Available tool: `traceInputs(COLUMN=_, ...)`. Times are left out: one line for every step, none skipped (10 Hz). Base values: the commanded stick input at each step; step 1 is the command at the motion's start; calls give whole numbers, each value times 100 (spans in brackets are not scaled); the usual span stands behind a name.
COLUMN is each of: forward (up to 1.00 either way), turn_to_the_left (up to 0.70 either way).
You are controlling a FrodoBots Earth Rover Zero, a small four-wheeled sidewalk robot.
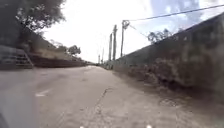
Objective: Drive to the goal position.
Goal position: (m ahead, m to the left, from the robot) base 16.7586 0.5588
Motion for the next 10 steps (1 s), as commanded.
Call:
traceInputs(forward=70, turn_to_the_left=0)
traceInputs(forward=70, turn_to_the_left=0)
traceInputs(forward=70, turn_to_the_left=0)
traceInputs(forward=70, turn_to_the_left=0)
traceInputs(forward=70, turn_to_the_left=0)
traceInputs(forward=70, turn_to_the_left=0)
traceInputs(forward=70, turn_to_the_left=0)
traceInputs(forward=70, turn_to_the_left=0)
traceInputs(forward=70, turn_to_the_left=0)
traceInputs(forward=70, turn_to_the_left=0)
